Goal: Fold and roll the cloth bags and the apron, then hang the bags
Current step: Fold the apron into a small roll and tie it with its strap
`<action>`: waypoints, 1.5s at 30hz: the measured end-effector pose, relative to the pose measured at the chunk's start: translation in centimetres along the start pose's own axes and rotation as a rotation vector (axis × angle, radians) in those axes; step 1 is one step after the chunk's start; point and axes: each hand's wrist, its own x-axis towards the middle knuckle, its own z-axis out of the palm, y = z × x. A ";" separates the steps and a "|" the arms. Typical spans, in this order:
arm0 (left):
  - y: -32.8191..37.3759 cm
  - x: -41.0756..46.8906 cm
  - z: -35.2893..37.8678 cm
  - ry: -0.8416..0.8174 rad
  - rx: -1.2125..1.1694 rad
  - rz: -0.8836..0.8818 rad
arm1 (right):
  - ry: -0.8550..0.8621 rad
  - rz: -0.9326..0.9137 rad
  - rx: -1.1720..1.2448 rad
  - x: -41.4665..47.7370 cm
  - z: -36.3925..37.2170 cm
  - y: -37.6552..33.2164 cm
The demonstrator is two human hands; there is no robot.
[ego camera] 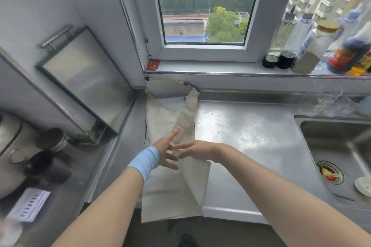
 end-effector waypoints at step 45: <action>20.4 22.0 -1.4 0.398 1.486 0.489 | 0.605 0.002 0.161 22.6 -12.4 -2.6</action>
